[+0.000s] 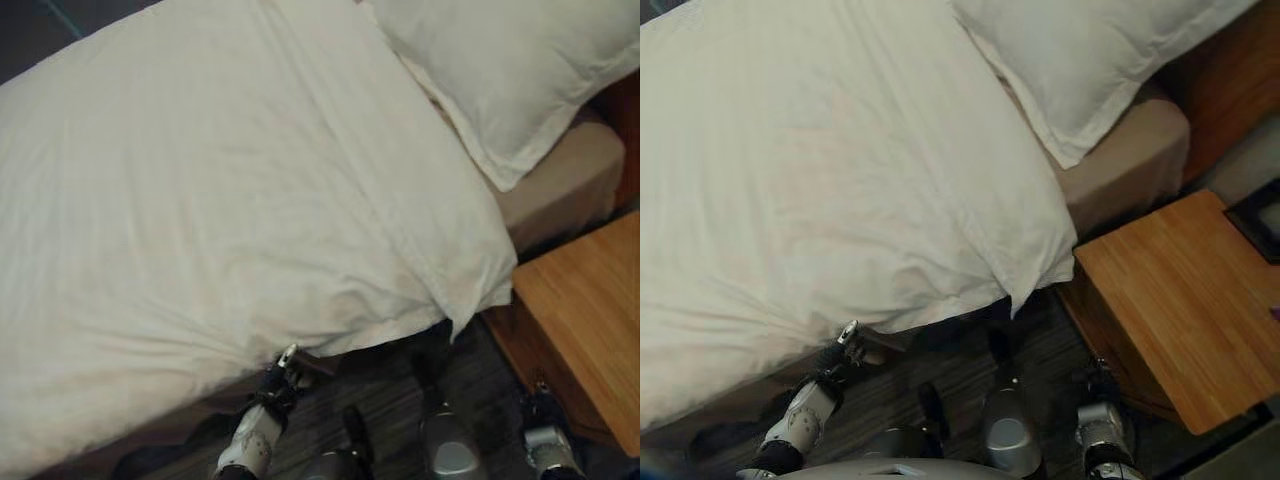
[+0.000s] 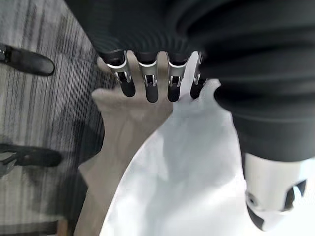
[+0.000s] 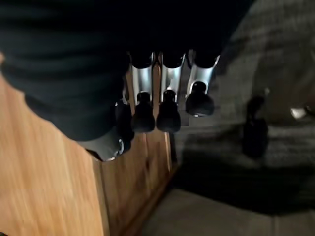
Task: Making the bed.
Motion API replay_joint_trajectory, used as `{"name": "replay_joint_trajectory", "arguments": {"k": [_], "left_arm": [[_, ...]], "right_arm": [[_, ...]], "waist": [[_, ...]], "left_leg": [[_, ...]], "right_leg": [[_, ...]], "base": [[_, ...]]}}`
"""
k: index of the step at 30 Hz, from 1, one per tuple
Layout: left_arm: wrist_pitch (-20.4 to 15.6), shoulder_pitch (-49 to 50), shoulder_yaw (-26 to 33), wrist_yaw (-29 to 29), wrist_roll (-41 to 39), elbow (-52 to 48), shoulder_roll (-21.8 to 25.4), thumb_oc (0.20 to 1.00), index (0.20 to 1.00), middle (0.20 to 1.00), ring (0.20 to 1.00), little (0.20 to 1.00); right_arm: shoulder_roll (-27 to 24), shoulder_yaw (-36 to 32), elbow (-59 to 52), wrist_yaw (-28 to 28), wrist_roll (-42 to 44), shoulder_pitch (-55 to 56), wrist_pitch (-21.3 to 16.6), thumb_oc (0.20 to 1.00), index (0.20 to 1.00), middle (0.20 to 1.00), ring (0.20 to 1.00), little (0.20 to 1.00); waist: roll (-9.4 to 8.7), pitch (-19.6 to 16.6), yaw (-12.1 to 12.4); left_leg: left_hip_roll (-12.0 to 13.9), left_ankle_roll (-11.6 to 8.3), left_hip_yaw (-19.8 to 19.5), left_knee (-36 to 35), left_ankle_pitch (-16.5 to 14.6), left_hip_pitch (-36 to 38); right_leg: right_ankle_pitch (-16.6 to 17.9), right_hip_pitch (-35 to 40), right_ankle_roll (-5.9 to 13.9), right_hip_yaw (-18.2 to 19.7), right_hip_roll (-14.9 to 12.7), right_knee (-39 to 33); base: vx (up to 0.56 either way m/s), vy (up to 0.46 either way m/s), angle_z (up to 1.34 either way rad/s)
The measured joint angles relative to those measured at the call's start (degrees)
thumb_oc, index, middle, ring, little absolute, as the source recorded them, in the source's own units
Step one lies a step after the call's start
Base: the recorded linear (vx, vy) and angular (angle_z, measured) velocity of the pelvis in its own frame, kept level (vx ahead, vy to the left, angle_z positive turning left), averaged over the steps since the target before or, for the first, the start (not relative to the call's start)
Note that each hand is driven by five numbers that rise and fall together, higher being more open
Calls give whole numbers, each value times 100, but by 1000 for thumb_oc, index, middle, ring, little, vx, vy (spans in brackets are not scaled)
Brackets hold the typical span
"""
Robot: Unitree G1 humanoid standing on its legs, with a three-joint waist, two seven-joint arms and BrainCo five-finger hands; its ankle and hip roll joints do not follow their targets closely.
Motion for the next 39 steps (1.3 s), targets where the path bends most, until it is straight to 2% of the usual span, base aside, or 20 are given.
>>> {"name": "replay_joint_trajectory", "arguments": {"k": [6, 9, 11, 12, 13, 15, 17, 18, 21, 23, 24, 25, 26, 27, 28, 30, 32, 33, 34, 39], "left_arm": [[-15, 452, -19, 12, 125, -345, 4, 1000, 1000, 1000, 1000, 1000], [-27, 384, -144, 115, 611, -213, -5, 1000, 1000, 1000, 1000, 1000], [-44, 196, -224, 129, 803, -218, 51, 1000, 1000, 1000, 1000, 1000], [-2, 67, -217, 127, 974, -210, 73, 1000, 1000, 1000, 1000, 1000], [25, 81, -223, 126, 1055, -220, 72, 1000, 1000, 1000, 1000, 1000], [31, 199, -205, 129, 1376, -285, 81, 1000, 1000, 1000, 1000, 1000], [71, 284, -196, 136, 1786, -555, 81, 1000, 1000, 1000, 1000, 1000], [71, 306, -200, 134, 1985, -845, 159, 1000, 1000, 1000, 1000, 1000], [90, 466, -209, 207, 2247, -1078, 291, 1000, 1000, 1000, 1000, 1000], [71, 537, -211, 323, 2398, -1386, 430, 1000, 1000, 1000, 1000, 1000], [75, 534, -218, 416, 2566, -1623, 668, 1000, 1000, 1000, 1000, 1000], [66, 529, -215, 458, 2604, -1748, 778, 1000, 1000, 1000, 1000, 1000], [62, 521, -222, 529, 2618, -1914, 869, 1000, 1000, 1000, 1000, 1000], [16, 459, -114, 577, 2769, -2128, 891, 1000, 1000, 1000, 1000, 1000], [-2, 448, 1, 623, 2817, -2329, 877, 1000, 1000, 1000, 1000, 1000], [-31, 558, 177, 657, 2827, -2501, 933, 1000, 1000, 1000, 1000, 1000], [-48, 733, 266, 696, 2841, -2645, 953, 1000, 1000, 1000, 1000, 1000], [-54, 870, 340, 727, 2983, -2760, 1088, 1000, 1000, 1000, 1000, 1000], [-44, 906, 375, 738, 3028, -2747, 1072, 1000, 1000, 1000, 1000, 1000], [-42, 1396, 219, 723, 3045, -2751, 613, 1000, 1000, 1000, 1000, 1000]], "right_arm": [[-354, 1682, -1510, 130, -1766, 103, 359, 1000, 1000, 1000, 1000, 1000], [-374, 1846, -2040, 228, -2619, 70, 374, 1000, 1000, 1000, 1000, 1000], [-399, 2000, -2258, 228, -3141, 178, 384, 1000, 1000, 1000, 1000, 1000], [-299, 2003, -2374, 235, -3469, 184, 473, 1000, 1000, 1000, 1000, 1000], [-290, 1998, -2522, 241, -3612, 275, 513, 1000, 1000, 1000, 1000, 1000], [-316, 1930, -2780, 294, -3944, 478, 580, 1000, 1000, 1000, 1000, 1000], [-435, 1697, -3226, 332, -4380, 762, 720, 1000, 1000, 1000, 1000, 1000], [-463, 1576, -3506, 337, -4572, 1001, 731, 1000, 1000, 1000, 1000, 1000], [-409, 1432, -3671, 325, -4756, 1303, 769, 1000, 1000, 1000, 1000, 1000], [-228, 1399, -3676, 235, -4754, 1352, 769, 1000, 1000, 1000, 1000, 1000], [10, 1416, -3729, 227, -4749, 1341, 758, 1000, 1000, 1000, 1000, 1000], [108, 1465, -3736, 221, -4750, 1328, 731, 1000, 1000, 1000, 1000, 1000], [172, 1519, -3754, 221, -4746, 1197, 725, 1000, 1000, 1000, 1000, 1000], [173, 1577, -3832, 234, -4741, 955, 686, 1000, 1000, 1000, 1000, 1000], [75, 1561, -3978, 230, -4737, 822, 635, 1000, 1000, 1000, 1000, 1000], [4, 1491, -4399, 231, -4736, 806, 589, 1000, 1000, 1000, 1000, 1000], [-3, 1492, -4633, 231, -4740, 821, 528, 1000, 1000, 1000, 1000, 1000], [66, 1510, -4762, 224, -4742, 784, 433, 1000, 1000, 1000, 1000, 1000], [70, 1516, -4791, 227, -4747, 749, 431, 1000, 1000, 1000, 1000, 1000], [-143, 1721, -4754, 225, -4732, 838, 433, 1000, 1000, 1000, 1000, 1000]], "waist": [[-200, -51, 112], [-440, -30, 280], [-780, -18, 355], [-1089, 49, 359], [-1121, 33, 326], [-1102, -17, 73], [-888, -112, -75], [-963, -128, -117], [-1120, -368, -130], [-1237, -447, -177], [-1479, -486, -120], [-1586, -484, -87], [-1555, -468, 39], [-1237, -311, 275], [-914, -251, 338], [-817, -243, 465], [-895, -306, 570], [-1098, -416, 710], [-1128, -440, 747], [-783, -664, 667]], "left_leg": [[224, -48, 81, 3, -4, 85], [339, -148, -165, 195, 90, 124], [301, -321, -269, 592, 162, -138], [283, -422, -183, 2485, -609, -595], [319, -504, -196, 3083, -778, -606], [338, -591, -233, 3182, -1034, -198], [300, -346, -206, 2157, -1382, 286], [187, -101, -225, 1720, -1414, 397], [-116, 277, -382, 1193, -992, 422], [-213, 314, -502, 984, -786, 376], [-432, 295, -517, 1023, -603, 306], [-495, 296, -528, 1116, -604, 292], [-454, 314, -443, 1202, -592, 184], [-23, 403, -201, 1169, -540, 56], [242, 466, -234, 950, -371, 109], [267, 415, -238, 660, -143, 305], [222, 384, -197, 549, -101, 384], [122, 237, -116, 416, 16, 391], [101, 167, -58, 254, 104, 452], [438, -24, 142, -2, 260, 582]], "right_leg": [[3, 2, -5, -17, 254, 1], [63, 194, -238, -155, 401, 34], [158, 181, -574, -452, 216, 26], [262, 236, -758, -599, 26, 36], [262, 312, -757, -644, 0, 36], [178, 492, -678, -840, -29, 32], [223, 452, -535, -1101, -37, 77], [264, 400, -440, -1181, -159, 120], [-232, 315, 155, -1093, -413, 132], [-414, 187, 402, -1028, -457, 241], [-230, 144, 821, -721, -547, 308], [-242, 85, 845, -588, -574, 328], [-602, 32, 925, -637, -554, 304], [-841, -256, 589, -712, -313, 874], [-939, -361, 393, -814, -164, 2079], [-1321, 196, 447, -751, -397, 2727], [-1258, 728, 426, -777, -529, 2200], [-1237, 1205, 386, -793, -644, 1296], [-1203, 1379, 297, -818, -650, 859], [-735, 1666, 148, -679, -274, 4]], "base": [[-150, -164, -13], [-345, -191, 26], [-242, -88, 66], [-162, -31, 53], [-123, 40, 59], [-152, 133, 47], [-202, 131, 44], [-163, 103, 41], [-301, 91, 37], [-355, 43, 47], [-380, 47, 35], [-309, 52, 9], [-167, 31, -56], [-277, 48, -65], [-232, 25, -50], [-116, -21, -5], [-16, -27, -26], [16, -18, -38], [16, -3, -32], [-19, -32, -31]]}}
